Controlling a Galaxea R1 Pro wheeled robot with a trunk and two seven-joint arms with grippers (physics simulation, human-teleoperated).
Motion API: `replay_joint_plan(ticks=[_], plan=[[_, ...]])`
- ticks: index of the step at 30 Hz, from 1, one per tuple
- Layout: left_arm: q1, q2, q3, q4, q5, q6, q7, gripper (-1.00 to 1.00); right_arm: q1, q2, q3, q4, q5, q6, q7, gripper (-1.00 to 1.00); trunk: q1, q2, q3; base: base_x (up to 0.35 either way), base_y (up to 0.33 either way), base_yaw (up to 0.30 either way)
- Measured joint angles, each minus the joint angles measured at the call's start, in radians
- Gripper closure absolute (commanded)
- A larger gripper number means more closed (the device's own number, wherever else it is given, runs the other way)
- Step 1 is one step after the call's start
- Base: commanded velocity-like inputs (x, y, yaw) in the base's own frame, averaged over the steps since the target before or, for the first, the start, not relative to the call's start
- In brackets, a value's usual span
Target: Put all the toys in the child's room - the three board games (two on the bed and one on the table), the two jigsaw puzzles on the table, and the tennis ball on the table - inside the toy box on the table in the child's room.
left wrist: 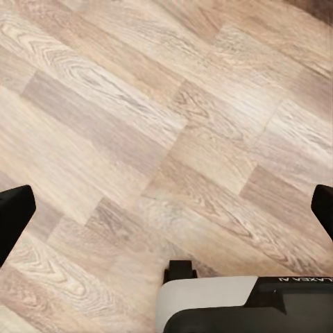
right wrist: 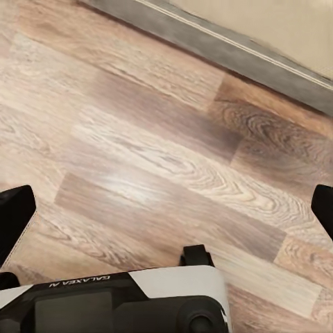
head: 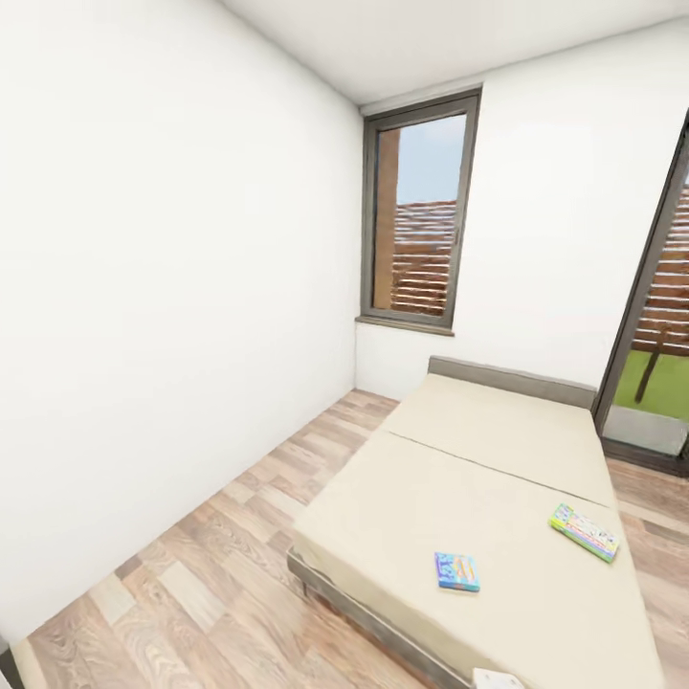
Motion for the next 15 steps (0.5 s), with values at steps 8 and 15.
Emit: replay_joint_plan(ticks=[8, 15], plan=[[0.000, 0.000, 0.000, 0.000, 0.000, 0.000, 0.000, -1.00, 0.000, -0.006, -0.020, 0.001, -0.031, 0.001, 0.003, -1.00, 0.000, 0.000, 0.000, 0.220, 0.209, -0.288], [0.000, 0.000, 0.000, 0.000, 0.000, -0.001, 0.000, -1.00, 0.000, -0.007, -0.023, 0.001, -0.033, 0.001, 0.003, -1.00, 0.000, 0.000, 0.000, 0.189, 0.145, -0.288]])
